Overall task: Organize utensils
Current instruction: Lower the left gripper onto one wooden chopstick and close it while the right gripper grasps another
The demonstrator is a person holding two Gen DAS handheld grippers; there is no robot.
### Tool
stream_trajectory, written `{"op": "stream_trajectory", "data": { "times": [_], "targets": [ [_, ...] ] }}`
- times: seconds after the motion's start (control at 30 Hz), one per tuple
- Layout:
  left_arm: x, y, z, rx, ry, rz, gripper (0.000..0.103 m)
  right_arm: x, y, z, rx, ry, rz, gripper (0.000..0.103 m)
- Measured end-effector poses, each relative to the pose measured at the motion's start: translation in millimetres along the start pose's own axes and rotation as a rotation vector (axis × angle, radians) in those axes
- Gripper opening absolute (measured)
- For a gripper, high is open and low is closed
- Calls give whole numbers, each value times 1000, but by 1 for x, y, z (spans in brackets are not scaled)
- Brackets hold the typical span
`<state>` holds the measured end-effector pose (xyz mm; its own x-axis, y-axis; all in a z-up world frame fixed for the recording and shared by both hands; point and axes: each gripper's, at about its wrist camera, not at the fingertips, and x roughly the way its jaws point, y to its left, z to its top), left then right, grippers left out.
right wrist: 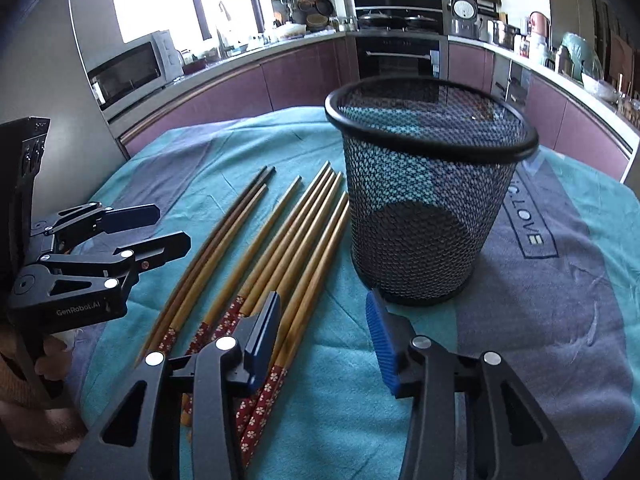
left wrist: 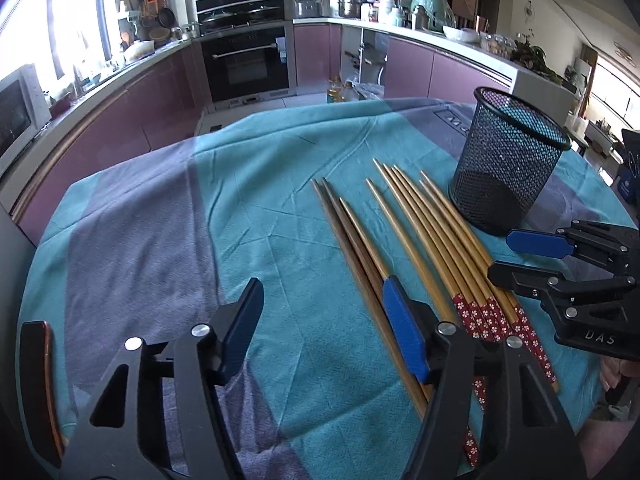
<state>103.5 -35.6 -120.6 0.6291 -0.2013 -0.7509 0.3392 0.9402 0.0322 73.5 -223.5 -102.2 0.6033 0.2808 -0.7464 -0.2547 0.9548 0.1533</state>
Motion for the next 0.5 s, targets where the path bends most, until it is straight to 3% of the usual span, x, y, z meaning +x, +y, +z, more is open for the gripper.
{"op": "stream_trajectory", "data": {
  "times": [0.27,0.5],
  "targets": [
    [19,2,6,-9,62,-42,45,3,0,3,-8,25,7,35],
    [18,6,8,-20,77,-80,44,5,-1,9,-19,49,-12,26]
  ]
}}
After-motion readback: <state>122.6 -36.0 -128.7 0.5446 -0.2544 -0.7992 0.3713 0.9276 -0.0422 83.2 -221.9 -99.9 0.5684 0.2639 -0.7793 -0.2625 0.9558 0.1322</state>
